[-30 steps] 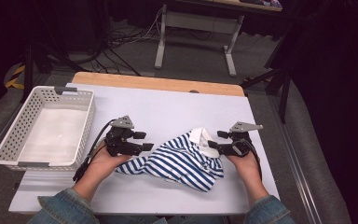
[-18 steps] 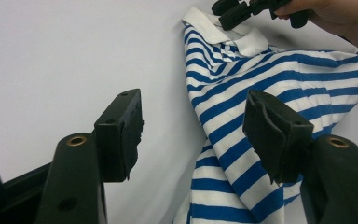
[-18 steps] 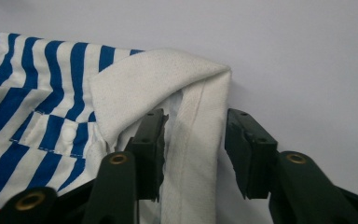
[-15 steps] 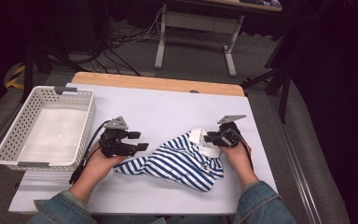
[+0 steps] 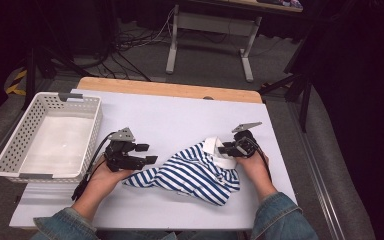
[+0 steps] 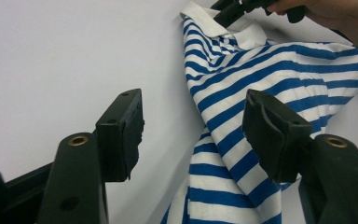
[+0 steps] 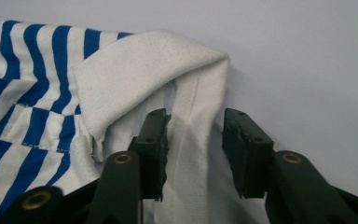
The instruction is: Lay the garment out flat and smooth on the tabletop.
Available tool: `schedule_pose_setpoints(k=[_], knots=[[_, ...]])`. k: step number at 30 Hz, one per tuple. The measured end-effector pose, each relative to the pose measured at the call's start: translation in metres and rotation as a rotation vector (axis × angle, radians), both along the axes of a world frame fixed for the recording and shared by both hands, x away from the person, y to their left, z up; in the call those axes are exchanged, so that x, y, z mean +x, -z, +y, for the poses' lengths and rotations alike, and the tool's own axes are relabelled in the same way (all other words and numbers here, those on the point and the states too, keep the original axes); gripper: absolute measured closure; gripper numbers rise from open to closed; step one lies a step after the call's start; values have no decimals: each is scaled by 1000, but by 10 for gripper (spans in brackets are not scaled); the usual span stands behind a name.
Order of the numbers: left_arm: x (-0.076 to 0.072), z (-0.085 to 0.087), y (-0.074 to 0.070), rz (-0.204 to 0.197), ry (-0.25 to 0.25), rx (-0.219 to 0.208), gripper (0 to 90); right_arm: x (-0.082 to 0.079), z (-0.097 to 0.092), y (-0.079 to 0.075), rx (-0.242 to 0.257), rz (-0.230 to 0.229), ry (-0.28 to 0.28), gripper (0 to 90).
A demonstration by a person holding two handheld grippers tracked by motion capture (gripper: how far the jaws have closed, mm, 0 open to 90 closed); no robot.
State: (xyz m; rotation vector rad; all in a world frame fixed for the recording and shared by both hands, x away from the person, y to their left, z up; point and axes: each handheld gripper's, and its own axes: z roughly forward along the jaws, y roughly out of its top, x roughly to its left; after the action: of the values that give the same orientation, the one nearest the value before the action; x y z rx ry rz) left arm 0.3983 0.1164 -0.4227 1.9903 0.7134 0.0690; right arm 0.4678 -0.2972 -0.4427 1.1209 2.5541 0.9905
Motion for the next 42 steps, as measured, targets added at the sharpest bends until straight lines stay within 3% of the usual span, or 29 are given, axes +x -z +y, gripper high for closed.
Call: schedule_pose_setpoints(k=[4,5,6,7,8,10,11,17,25,26,27,29,30,31,33,35,37,39,42], knots=[[0,-1,1,4,3,3,393,-3,4,-6,-6,-30,-27,857],[0,-1,1,5,2,2,394,-4,7,-14,-7,-75,-33,862],[0,-1,1,4,2,1,394,-4,7,-14,-7,-75,-33,862],[0,-1,1,4,2,1,395,-5,12,-26,-9,-130,-49,865],[0,-1,1,4,-1,2,395,-5,15,-33,-9,-155,-54,865],[0,-1,1,2,0,2,395,-4,18,-39,-9,-179,-65,865],[-1,0,1,0,-4,0,396,0,25,-50,-25,-227,-85,865],[0,2,2,2,-15,1,396,18,46,-72,-35,-309,-124,866],[-2,5,4,9,-24,1,397,46,79,-80,-46,-383,-153,864],[-3,6,5,12,-27,-4,397,51,86,-73,-26,-419,-164,764],[-3,6,5,12,-27,-4,397,51,86,-73,-26,-419,-164,764],[-3,7,5,6,-29,1,397,54,88,-64,-23,-406,-123,613],[-3,8,5,5,-26,-1,397,52,81,-60,18,-381,-97,590],[-3,8,5,4,-29,-4,397,50,77,-59,24,-381,-84,570],[-3,8,5,5,-33,-4,397,48,71,-58,36,-378,-69,553],[-2,8,6,12,-36,-14,397,40,51,-55,63,-352,-23,552],[-1,7,6,10,-31,-16,397,38,45,-54,59,-339,-13,552],[-1,5,6,7,-35,-15,397,30,28,-46,31,-294,13,558],[-1,5,6,6,-36,-16,397,26,19,-40,11,-249,34,555]])
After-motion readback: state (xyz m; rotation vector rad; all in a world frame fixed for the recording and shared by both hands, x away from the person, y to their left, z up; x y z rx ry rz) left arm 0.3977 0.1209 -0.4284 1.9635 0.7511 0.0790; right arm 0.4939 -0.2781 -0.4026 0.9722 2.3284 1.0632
